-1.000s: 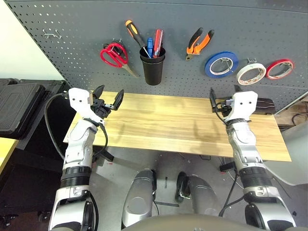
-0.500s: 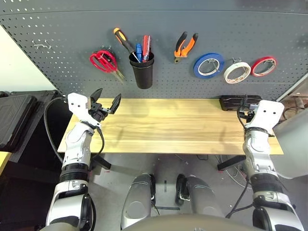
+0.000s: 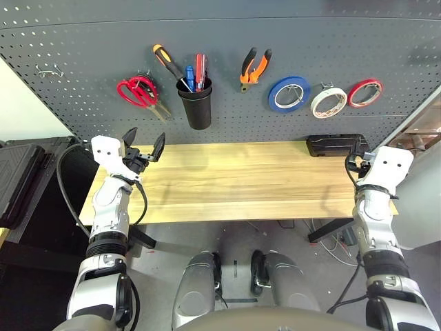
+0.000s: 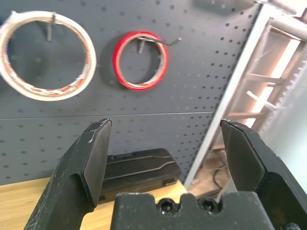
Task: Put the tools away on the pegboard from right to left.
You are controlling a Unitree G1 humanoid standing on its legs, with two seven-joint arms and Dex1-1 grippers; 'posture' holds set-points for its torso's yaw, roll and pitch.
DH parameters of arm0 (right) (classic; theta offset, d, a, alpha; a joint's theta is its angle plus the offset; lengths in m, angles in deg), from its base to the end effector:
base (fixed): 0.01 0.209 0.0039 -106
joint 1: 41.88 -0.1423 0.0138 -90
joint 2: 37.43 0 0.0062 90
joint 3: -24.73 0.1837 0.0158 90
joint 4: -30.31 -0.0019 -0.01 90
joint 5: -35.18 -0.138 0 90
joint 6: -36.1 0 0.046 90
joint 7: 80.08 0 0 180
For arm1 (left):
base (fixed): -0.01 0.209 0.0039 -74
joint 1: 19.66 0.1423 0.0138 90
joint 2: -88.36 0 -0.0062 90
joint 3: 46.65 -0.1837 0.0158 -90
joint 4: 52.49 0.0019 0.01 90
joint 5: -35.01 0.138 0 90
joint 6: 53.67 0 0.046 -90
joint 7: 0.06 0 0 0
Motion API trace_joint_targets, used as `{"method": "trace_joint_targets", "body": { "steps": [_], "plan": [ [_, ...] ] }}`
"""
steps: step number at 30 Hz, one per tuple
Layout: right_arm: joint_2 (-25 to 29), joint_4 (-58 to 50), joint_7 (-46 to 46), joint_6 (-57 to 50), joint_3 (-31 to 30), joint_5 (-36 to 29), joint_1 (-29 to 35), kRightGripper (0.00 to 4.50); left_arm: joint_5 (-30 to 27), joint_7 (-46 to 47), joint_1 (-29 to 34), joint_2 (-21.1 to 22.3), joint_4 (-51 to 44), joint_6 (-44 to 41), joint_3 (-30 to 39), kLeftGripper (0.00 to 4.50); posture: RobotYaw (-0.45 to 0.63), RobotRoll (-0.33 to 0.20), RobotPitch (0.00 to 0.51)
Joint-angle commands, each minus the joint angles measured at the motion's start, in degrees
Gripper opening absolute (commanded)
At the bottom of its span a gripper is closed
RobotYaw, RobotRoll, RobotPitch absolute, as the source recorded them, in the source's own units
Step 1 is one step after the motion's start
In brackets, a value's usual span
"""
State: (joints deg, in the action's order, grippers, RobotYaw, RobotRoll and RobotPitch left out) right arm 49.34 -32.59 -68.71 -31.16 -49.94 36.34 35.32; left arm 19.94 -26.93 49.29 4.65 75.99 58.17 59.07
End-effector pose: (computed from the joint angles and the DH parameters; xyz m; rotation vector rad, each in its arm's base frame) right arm 0.2338 -0.2392 0.0381 -0.1842 -0.1906 -0.4258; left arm 0.2539 0.2821 0.0590 0.0830 -0.1634 -0.1104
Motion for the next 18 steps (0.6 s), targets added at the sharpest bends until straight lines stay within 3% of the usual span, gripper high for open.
{"method": "trace_joint_targets", "body": {
  "steps": [1, 18],
  "plan": [
    [0.52, 2.17, -2.63, 1.14, -0.52, -1.16, -1.24, 4.50, 1.22, 3.83, -1.64, 1.31, 4.08, 1.25, 1.83, 4.45, 0.08, 0.000, 0.097],
    [1.18, 11.63, -10.11, 6.19, -1.35, -2.86, -8.51, 4.50, 2.77, 12.97, -4.58, 3.24, 12.54, 4.53, 4.19, 4.45, 0.12, 0.000, 0.073]
  ]
}}
